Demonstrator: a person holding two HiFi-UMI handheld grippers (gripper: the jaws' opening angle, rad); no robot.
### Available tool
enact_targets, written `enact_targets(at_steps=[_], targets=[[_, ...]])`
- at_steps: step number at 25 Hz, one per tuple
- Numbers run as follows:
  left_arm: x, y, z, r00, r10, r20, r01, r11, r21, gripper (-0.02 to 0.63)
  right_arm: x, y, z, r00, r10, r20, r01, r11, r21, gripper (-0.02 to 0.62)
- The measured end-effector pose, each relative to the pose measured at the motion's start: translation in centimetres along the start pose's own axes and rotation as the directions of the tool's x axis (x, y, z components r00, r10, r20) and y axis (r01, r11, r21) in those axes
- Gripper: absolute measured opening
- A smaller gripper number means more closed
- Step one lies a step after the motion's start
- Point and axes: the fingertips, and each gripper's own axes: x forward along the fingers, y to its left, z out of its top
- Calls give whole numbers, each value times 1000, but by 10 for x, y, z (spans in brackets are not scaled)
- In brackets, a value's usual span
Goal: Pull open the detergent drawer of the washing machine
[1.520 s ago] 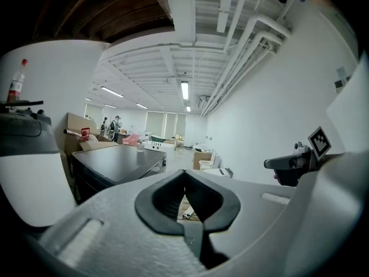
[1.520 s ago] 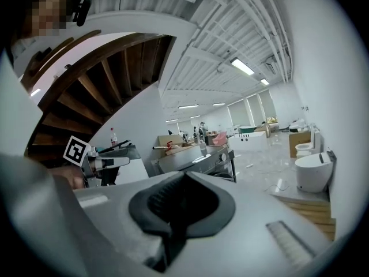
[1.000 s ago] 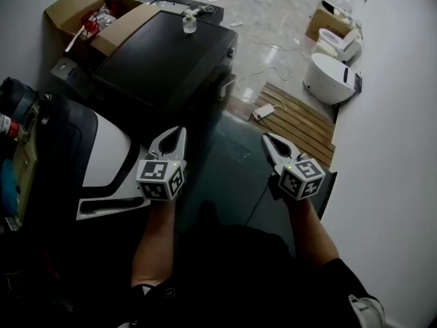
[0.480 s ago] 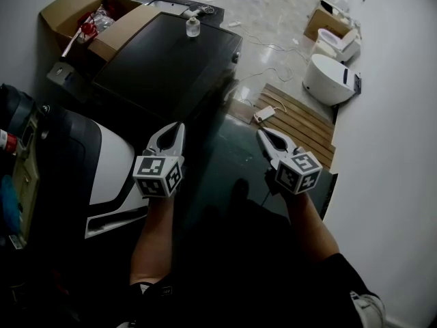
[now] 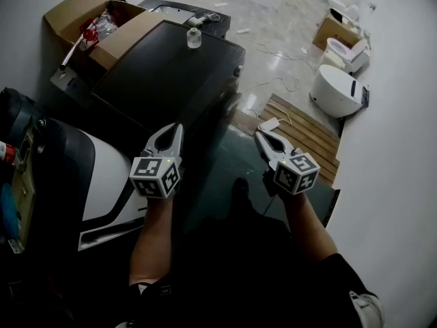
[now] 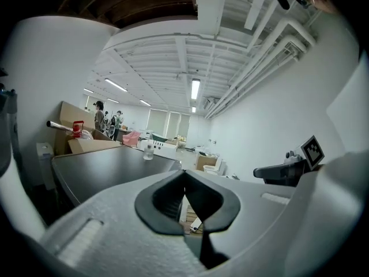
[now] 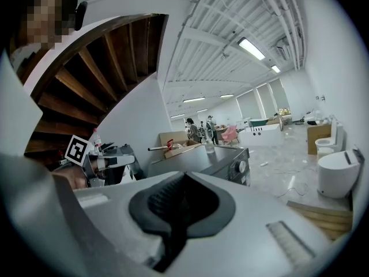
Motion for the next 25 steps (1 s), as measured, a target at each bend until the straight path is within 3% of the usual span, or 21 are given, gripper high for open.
enact_targets(at_steps=[6,12,18,25], targets=[[79,-24,15,1000,-11,-19,11,1000,8,3,26,-70,18,999,26,-26,-26,1000,3,3],[130,-34,21,998,30,-58,-28,999,26,3,52,-126,34,996,77,-41,-76,997,24,3],[151,-30,27,990,120,-73,-119,993,21,3,75,-147,48,985,165,-57,-161,985,60,3],[155,-23,21,975,211,-72,-212,977,-7,3,96,-156,39,958,257,-129,-257,966,17,3]])
